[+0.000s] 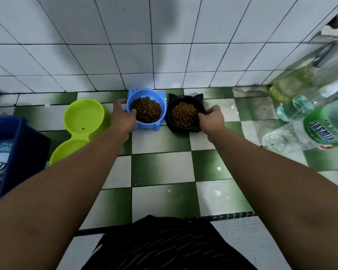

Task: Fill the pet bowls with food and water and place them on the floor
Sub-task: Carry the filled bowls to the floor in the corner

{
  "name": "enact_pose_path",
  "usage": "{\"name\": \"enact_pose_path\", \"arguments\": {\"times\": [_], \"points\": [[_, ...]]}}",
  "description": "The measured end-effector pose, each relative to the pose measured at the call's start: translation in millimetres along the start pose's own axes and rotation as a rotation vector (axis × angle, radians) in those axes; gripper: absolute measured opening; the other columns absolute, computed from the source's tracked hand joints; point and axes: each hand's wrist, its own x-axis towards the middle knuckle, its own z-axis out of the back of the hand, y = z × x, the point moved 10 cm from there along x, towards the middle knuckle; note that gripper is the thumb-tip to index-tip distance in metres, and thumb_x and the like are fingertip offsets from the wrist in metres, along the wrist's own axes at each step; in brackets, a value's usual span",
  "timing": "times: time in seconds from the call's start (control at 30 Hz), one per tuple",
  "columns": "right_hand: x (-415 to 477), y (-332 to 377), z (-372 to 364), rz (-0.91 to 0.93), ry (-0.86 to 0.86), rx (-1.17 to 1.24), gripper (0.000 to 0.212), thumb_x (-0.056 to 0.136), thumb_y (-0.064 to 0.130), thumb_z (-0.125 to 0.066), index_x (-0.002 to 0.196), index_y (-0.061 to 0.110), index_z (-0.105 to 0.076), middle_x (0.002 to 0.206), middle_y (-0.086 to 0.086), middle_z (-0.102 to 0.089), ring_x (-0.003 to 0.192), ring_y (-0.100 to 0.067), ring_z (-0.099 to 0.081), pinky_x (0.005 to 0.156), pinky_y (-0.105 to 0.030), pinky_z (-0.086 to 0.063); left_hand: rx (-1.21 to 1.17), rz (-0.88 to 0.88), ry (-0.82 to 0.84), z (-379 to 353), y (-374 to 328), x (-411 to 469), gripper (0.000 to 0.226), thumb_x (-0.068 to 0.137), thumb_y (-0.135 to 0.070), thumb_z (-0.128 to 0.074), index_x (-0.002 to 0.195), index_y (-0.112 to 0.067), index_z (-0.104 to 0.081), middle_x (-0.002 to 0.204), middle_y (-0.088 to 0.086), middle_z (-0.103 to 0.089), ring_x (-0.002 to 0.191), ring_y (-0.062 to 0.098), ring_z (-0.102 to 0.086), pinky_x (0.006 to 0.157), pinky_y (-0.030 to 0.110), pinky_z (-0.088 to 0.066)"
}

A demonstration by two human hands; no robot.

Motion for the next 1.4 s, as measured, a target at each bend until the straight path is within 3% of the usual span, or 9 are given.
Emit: {"name": "enact_pose_path", "arguments": {"times": [0.1,0.37,0.53,0.67,0.8,0.87,0.97,1.27,1.4], "points": [[-9,1,-1,0.009,0.053,-0.001,0.032,0.094,0.012,-0.060,0.123,0.022,-0.051,0.106,-0.015,-0.063,0.089,-0.030,-0.066,0.071,-0.044,-0.062,-0.029,0.013,0.016,4,4,-4,0.042,0.100,-0.014,-0.061,0.139,-0.022,-0.047,0.112,0.010,-0.060,0.101,0.027,-0.059,0.096,0.050,-0.057],[-55,-11,13,-0.025,0.021,0.058,0.051,0.088,0.002,-0.051,0.136,0.019,-0.056,0.106,-0.018,-0.066,0.090,-0.041,-0.068,0.068,-0.057,-0.061,-0.087,-0.001,0.085,21,15,-34,0.041,0.097,-0.005,-0.057,0.132,-0.027,-0.055,0.109,0.003,-0.062,0.099,0.028,-0.066,0.088,0.054,-0.060],[-99,-24,30,-0.032,-0.086,0.136,0.050,0.087,0.002,-0.053,0.135,0.018,-0.057,0.111,-0.019,-0.065,0.095,-0.039,-0.068,0.069,-0.058,-0.061,-0.134,0.020,0.159,35,21,-61,0.038,0.099,-0.007,-0.056,0.129,-0.031,-0.057,0.118,0.007,-0.065,0.098,0.027,-0.069,0.069,0.044,-0.064],[-134,-36,37,-0.016,-0.123,0.150,0.050,0.086,0.002,-0.055,0.133,0.017,-0.059,0.110,-0.019,-0.068,0.092,-0.038,-0.069,0.065,-0.058,-0.061,-0.116,-0.005,0.187,50,25,-82,0.039,0.099,-0.006,-0.054,0.129,-0.031,-0.057,0.112,0.010,-0.068,0.098,0.029,-0.071,0.075,0.051,-0.064],[-162,-45,44,0.007,-0.115,0.146,0.050,0.086,0.002,-0.055,0.133,0.018,-0.060,0.105,-0.017,-0.070,0.084,-0.036,-0.071,0.054,-0.045,-0.062,-0.163,-0.024,0.184,68,31,-105,0.039,0.097,-0.003,-0.055,0.126,-0.029,-0.059,0.110,0.010,-0.068,0.097,0.030,-0.072,0.072,0.050,-0.064],[-173,-50,45,0.018,-0.098,0.156,0.049,0.086,0.002,-0.055,0.132,0.019,-0.060,0.106,-0.017,-0.069,0.083,-0.036,-0.071,0.050,-0.043,-0.061,-0.202,-0.025,0.167,77,39,-120,0.037,0.097,-0.002,-0.057,0.122,-0.030,-0.058,0.115,0.008,-0.068,0.095,0.028,-0.071,0.070,0.046,-0.063],[-190,-58,51,0.051,-0.072,0.169,0.049,0.083,0.005,-0.056,0.130,0.019,-0.061,0.106,-0.018,-0.070,0.088,-0.037,-0.071,0.060,-0.053,-0.062,-0.257,-0.027,0.140,86,53,-148,0.039,0.096,-0.002,-0.059,0.117,-0.035,-0.058,0.115,0.010,-0.069,0.090,0.028,-0.070,0.072,0.046,-0.063],[-268,-69,54,0.148,0.078,0.113,0.049,0.087,0.000,-0.053,0.132,0.018,-0.058,0.105,-0.020,-0.068,0.084,-0.038,-0.071,0.059,-0.057,-0.061,-0.364,0.014,0.021,133,126,-241,0.045,0.094,-0.003,-0.058,0.128,-0.032,-0.059,0.105,0.012,-0.066,0.090,0.028,-0.069,0.065,0.042,-0.061],[-303,-68,27,0.208,0.144,0.074,0.049,0.085,0.003,-0.056,0.131,0.020,-0.060,0.100,-0.016,-0.070,0.086,-0.038,-0.072,0.066,-0.057,-0.061,-0.328,0.025,-0.075,182,167,-279,0.043,0.093,-0.004,-0.055,0.126,-0.031,-0.061,0.094,0.007,-0.066,0.089,0.029,-0.070,0.073,0.053,-0.063]]}}
